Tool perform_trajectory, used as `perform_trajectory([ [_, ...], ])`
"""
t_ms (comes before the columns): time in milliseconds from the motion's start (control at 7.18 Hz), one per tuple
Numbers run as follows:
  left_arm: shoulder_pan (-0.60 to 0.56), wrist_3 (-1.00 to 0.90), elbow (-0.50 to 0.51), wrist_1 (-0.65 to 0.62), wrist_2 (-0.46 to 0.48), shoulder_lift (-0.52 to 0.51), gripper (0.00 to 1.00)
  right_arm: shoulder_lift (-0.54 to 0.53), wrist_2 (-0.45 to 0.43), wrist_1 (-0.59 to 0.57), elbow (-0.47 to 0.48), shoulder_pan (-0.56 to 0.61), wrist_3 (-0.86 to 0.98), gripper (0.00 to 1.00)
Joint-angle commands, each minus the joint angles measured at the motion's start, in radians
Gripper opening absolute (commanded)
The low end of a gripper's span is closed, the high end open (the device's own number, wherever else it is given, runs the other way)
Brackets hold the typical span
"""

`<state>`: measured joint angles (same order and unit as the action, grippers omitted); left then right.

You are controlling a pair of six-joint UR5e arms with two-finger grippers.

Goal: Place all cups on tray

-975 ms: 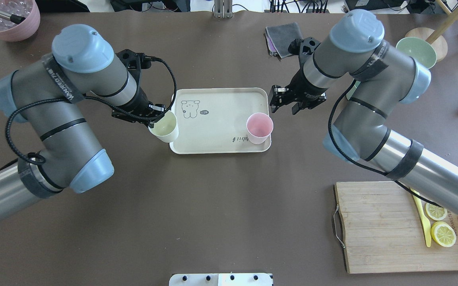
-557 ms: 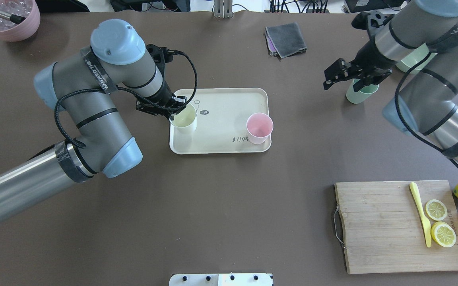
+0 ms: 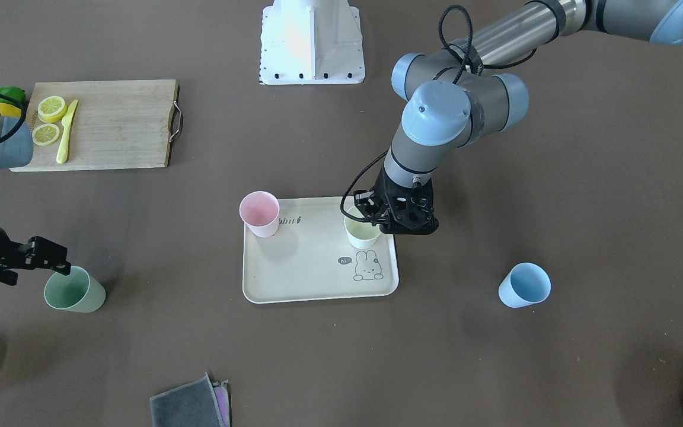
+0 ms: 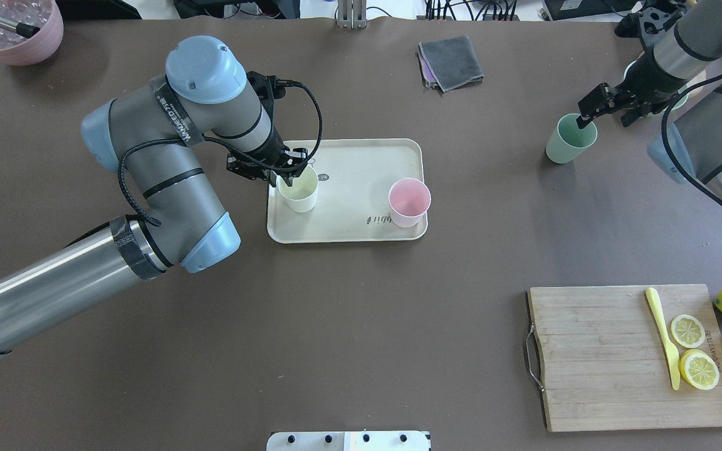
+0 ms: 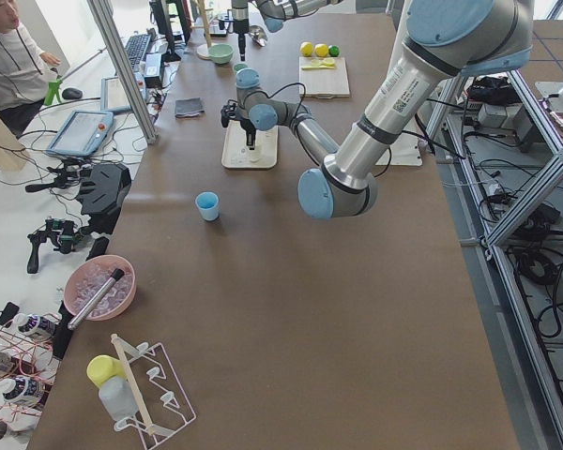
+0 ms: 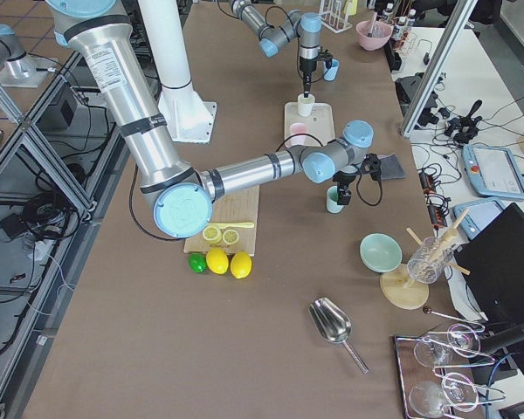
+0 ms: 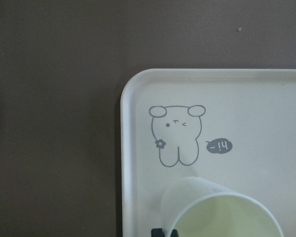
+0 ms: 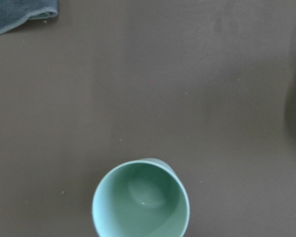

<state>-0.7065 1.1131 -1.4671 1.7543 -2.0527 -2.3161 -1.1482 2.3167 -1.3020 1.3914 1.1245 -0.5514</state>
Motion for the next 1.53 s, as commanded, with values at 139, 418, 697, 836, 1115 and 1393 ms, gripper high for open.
perform_trajectory([
  [139,-0.005,0.004,-0.013,-0.007,0.000,-0.009,0.98,0.079,-0.046,0.003,-0.152,0.003,0.004,0.94],
  [418,-0.022,0.007,-0.025,-0.010,0.000,-0.008,0.98,0.065,-0.042,0.003,-0.151,-0.026,-0.002,0.78],
  [697,-0.102,-0.015,-0.027,-0.012,-0.010,0.003,0.98,0.064,-0.027,0.001,-0.149,-0.032,0.005,0.00],
  [836,-0.169,-0.142,-0.035,-0.012,-0.058,0.051,0.98,0.064,-0.002,-0.002,-0.149,-0.032,0.007,0.00],
  [1115,-0.286,-0.361,-0.030,-0.012,-0.101,0.139,0.98,0.077,0.088,-0.017,-0.111,-0.022,-0.011,0.00],
  [1393,-0.365,-0.520,0.046,-0.001,-0.104,0.174,0.98,0.172,0.089,-0.127,-0.054,-0.029,-0.103,0.00],
])
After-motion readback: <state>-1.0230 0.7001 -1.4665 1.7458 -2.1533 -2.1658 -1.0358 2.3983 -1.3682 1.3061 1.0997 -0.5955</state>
